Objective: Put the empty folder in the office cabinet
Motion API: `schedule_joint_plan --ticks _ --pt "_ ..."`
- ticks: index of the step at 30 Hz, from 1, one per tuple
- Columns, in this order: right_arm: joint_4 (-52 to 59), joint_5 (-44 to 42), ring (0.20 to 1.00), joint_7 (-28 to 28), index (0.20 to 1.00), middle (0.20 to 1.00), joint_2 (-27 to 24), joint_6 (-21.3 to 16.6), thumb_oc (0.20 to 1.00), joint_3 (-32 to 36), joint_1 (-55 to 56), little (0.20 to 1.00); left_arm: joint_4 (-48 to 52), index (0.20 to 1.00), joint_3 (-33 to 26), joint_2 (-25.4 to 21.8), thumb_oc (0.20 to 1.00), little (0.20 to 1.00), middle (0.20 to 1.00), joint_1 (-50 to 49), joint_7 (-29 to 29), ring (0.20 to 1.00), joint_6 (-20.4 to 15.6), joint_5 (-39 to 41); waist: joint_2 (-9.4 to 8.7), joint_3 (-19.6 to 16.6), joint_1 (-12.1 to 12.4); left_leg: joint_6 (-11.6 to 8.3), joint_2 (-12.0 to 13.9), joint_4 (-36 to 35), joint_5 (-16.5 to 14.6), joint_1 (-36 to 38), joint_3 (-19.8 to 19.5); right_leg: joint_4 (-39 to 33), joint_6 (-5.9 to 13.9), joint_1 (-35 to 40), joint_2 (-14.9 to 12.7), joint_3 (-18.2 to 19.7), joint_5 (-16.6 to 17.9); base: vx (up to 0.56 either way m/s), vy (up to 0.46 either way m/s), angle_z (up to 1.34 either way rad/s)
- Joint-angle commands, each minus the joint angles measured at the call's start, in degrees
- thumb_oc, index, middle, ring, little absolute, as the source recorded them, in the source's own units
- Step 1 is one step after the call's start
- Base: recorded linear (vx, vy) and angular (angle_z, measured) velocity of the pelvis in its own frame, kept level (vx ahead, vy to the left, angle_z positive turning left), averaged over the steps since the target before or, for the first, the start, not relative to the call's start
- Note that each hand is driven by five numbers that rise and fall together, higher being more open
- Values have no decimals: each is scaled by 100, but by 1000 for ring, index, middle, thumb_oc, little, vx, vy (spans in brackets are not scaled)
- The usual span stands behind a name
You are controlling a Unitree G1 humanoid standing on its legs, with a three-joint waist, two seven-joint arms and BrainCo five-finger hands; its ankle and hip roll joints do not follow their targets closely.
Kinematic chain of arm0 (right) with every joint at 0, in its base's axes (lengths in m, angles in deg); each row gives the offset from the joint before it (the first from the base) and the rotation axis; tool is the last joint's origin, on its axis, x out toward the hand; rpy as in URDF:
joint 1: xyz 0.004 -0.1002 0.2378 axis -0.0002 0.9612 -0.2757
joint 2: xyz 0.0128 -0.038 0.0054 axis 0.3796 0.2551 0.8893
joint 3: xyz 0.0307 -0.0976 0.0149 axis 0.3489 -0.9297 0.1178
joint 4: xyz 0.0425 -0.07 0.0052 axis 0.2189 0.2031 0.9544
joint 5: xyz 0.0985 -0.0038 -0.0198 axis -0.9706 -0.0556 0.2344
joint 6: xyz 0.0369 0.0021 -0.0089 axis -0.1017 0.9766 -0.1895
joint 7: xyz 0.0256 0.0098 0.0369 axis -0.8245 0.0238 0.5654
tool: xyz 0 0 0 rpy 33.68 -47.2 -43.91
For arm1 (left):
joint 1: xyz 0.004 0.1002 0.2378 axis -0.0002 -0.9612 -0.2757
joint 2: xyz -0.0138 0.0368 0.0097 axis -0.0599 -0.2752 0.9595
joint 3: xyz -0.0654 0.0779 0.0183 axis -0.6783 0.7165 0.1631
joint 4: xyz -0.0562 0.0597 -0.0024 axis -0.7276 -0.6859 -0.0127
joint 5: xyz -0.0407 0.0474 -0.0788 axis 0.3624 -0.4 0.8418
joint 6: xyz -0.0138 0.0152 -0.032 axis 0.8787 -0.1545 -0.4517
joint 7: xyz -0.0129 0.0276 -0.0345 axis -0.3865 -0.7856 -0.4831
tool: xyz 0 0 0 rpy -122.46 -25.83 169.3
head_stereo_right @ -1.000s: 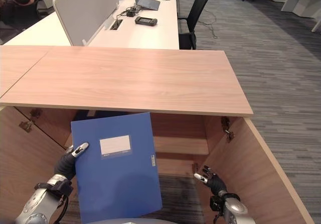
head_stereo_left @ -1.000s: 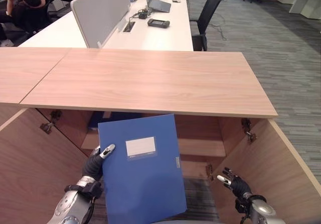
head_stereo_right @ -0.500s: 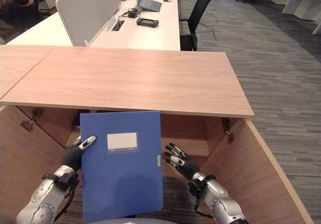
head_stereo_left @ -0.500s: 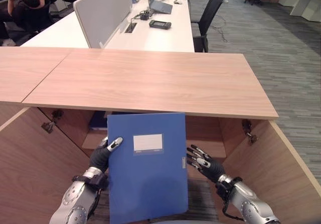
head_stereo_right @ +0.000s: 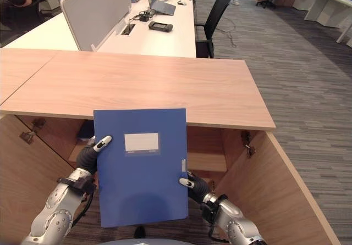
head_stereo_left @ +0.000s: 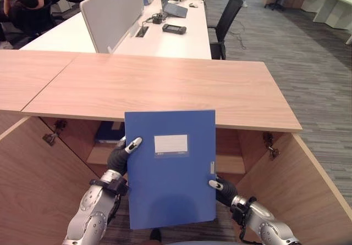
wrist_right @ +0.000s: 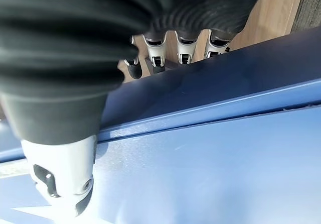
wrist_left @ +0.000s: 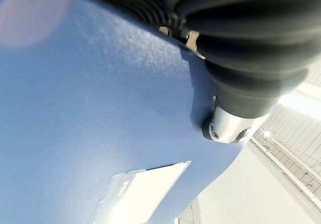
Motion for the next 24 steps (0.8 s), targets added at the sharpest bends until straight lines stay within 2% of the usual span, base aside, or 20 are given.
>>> schedule_joint_plan --ticks 1,9,14,15,16,17,20,24 --pt "30 88 1000 131 1000 1000 195 -101 1000 -349 -675 1000 100 200 272 106 200 200 200 784 -311 200 -362 35 -167 100 99 82 -335 21 -852 444 92 43 -25 -257 304 -75 162 0 0 0" --pt "91 118 1000 126 1000 1000 258 -91 1000 -652 -966 1000 106 200 996 -9 200 200 200 1097 -550 200 -153 33 -148 92 56 86 -331 21 -848 444 76 43 -36 -257 310 -65 162 0 0 0" --pt "95 187 1000 42 1000 1000 196 -144 1000 -709 -970 1000 263 200 1574 -331 200 200 200 1291 -928 200 104 254 -124 77 -40 88 -341 21 -855 467 79 43 -26 -247 316 -74 165 0 0 0" --pt "42 192 736 -28 736 736 208 -163 736 -641 -908 736 265 200 1602 -369 200 200 200 1295 -941 200 123 257 -118 72 -56 88 -342 21 -858 471 81 43 -25 -245 319 -72 159 0 0 0" --pt "-51 195 228 -148 228 228 242 -217 228 -555 -839 228 241 200 1638 -398 200 200 200 1305 -934 200 138 273 -108 63 -77 90 -342 21 -860 472 84 43 -26 -242 318 -71 158 0 0 0" --pt "-199 215 200 -340 200 200 304 -290 200 -439 -798 200 184 200 1703 -429 200 200 200 1334 -922 200 162 280 -97 57 -104 92 -343 21 -860 473 88 43 -24 -243 320 -70 162 0 0 0" --pt "-523 31 200 -598 200 200 606 -197 200 -232 -632 200 172 200 1837 -637 200 200 200 1400 -867 200 250 280 -64 51 -157 94 -348 21 -862 476 112 43 -20 -248 331 -42 174 2 6 -5" --pt "-731 -699 200 -723 200 200 909 -63 200 -204 -386 200 118 200 2292 -1067 200 200 200 1475 -916 200 485 550 -31 65 -239 83 -352 21 -872 497 141 43 -12 -256 348 -9 190 -1 3 -4"
